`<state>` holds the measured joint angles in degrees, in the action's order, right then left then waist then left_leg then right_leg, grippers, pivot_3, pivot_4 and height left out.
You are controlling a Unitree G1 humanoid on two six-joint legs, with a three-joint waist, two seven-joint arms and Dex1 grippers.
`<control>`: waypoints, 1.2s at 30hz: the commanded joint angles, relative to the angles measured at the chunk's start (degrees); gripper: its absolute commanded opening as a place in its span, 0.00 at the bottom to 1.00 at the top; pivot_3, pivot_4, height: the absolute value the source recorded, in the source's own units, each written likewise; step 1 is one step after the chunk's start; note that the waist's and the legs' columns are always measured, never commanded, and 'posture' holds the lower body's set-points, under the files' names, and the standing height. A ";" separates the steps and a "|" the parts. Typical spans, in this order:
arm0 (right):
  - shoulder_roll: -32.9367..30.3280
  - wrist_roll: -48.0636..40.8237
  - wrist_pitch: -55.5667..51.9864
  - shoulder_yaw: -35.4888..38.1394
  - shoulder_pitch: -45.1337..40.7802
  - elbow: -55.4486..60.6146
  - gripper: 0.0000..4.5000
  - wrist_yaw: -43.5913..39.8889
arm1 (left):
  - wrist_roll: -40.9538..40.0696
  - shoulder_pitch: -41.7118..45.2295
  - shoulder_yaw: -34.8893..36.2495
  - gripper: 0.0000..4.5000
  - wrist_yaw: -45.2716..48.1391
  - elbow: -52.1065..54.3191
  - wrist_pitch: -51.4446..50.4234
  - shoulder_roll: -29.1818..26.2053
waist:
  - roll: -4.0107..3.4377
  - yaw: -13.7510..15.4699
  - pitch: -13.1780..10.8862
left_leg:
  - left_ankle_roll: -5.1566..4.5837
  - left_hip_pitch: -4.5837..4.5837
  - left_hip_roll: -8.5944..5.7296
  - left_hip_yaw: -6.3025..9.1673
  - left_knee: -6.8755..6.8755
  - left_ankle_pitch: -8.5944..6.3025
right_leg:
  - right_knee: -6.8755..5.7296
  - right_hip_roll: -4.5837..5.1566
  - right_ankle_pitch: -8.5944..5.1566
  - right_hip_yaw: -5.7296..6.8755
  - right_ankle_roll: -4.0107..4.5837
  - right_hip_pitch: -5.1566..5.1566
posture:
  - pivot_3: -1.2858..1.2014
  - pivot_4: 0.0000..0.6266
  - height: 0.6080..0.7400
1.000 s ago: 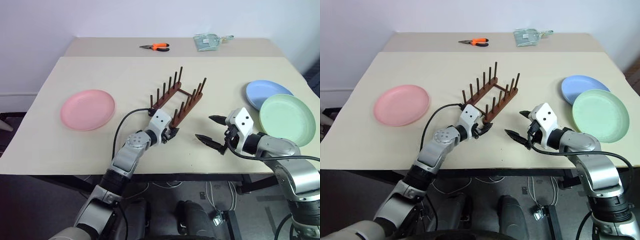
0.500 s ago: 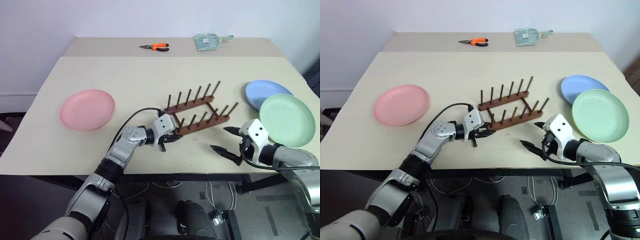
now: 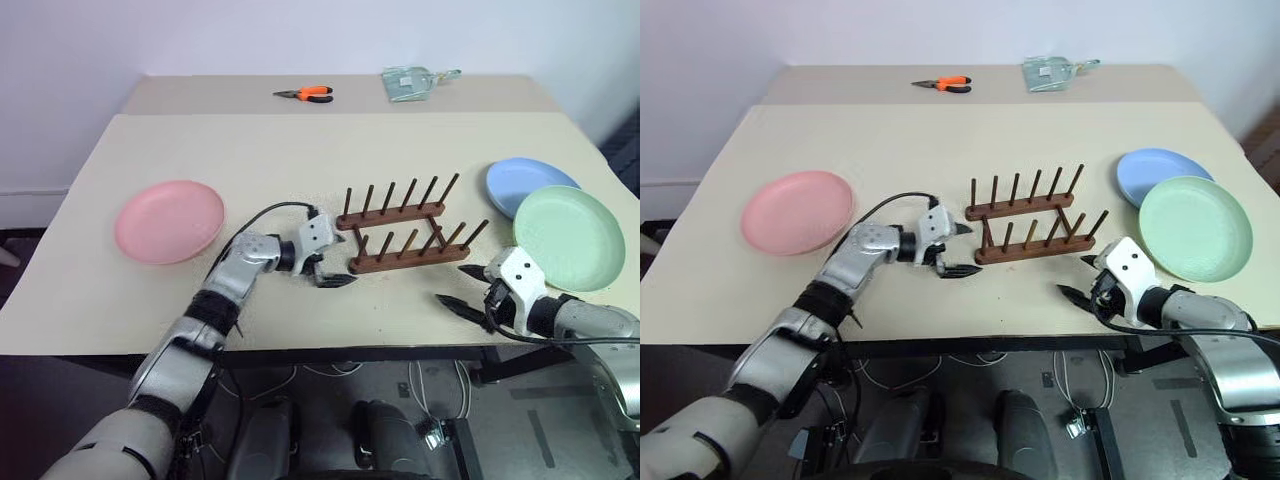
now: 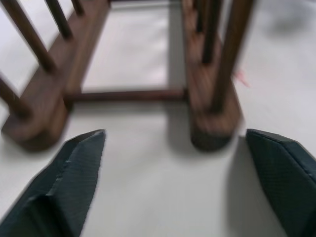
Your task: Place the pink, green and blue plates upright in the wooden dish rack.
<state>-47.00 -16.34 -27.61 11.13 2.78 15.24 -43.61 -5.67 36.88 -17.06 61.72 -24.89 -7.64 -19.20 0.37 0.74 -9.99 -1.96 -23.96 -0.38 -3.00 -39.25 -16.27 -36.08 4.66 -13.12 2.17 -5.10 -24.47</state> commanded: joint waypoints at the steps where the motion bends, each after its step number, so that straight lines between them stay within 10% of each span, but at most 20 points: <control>1: -1.36 2.74 1.52 -0.78 -0.66 -1.83 0.35 0.14 | -2.63 -5.82 -1.93 0.61 2.58 16.23 -11.16 -3.06 | -0.02 -0.12 0.01 | 0.00 0.00 0.04 0.00 0.00 0.00 | 0.01 0.02 0.00 -0.02 0.00 0.00 | 0.52 0.24 1.00; 3: -1.23 4.75 2.81 -2.90 -1.58 -3.43 0.14 0.26 | -0.49 -8.17 -4.76 0.39 0.78 22.18 -13.84 -3.26 | -0.05 0.02 0.03 | 0.00 0.03 0.04 -0.01 0.00 0.00 | 0.00 0.04 0.00 -0.05 0.00 0.02 | 0.52 0.24 1.00; 5: -0.57 6.77 4.60 -4.72 -3.50 -5.38 0.01 0.97 | 1.65 -8.97 -6.58 0.39 -2.15 24.49 -13.98 -1.75 | -0.04 0.24 0.03 | 0.01 0.09 -0.02 0.00 -0.02 0.00 | 0.01 0.01 -0.01 -0.04 0.01 0.12 | 0.52 0.24 1.00; 12: 4.52 13.26 7.16 -11.79 -15.48 -17.11 0.01 5.17 | 13.63 -3.47 -6.88 0.39 -25.13 10.69 -11.19 8.52 | 0.06 0.06 0.04 | -0.01 0.33 -0.13 -0.01 -0.13 0.00 | 0.05 0.02 -0.02 -0.09 0.03 0.39 | 0.52 0.24 1.00; 28: 11.90 19.28 17.75 -14.55 -30.55 -36.02 0.01 10.93 | 13.21 0.40 -1.96 0.39 -34.60 1.80 -9.13 9.85 | 0.18 -0.57 0.17 | 0.00 0.63 -0.07 -0.07 0.02 0.00 | -0.03 0.03 0.01 -0.14 -0.02 0.57 | 0.52 0.24 1.00; 32: 10.01 11.96 15.54 -12.63 -25.53 -23.10 0.29 1.64 | 1.29 -7.22 5.44 0.57 -25.70 18.17 -15.87 6.53 | 0.17 -1.42 0.16 | 0.01 0.56 0.04 -0.07 0.11 0.00 | -0.02 0.08 0.00 -0.19 -0.02 0.45 | 0.52 0.24 1.00; 36: 8.87 6.44 10.15 -12.16 -21.45 -8.52 0.72 -2.81 | -14.92 -13.73 28.66 0.99 -33.91 34.22 -24.42 5.78 | 0.09 -1.54 0.01 | 0.11 0.34 0.12 -0.08 0.15 0.05 | -0.05 0.08 0.00 -0.26 -0.01 0.12 | 0.52 0.24 1.00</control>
<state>-37.44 -6.83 -16.26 -2.51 -18.27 -0.19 -44.69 -15.34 22.03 2.19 32.39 3.22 -30.05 -12.80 0.46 -0.80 -9.98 -1.80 -23.63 -0.24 -3.03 -39.11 -16.21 -36.14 4.75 -13.11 1.93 -5.10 -24.35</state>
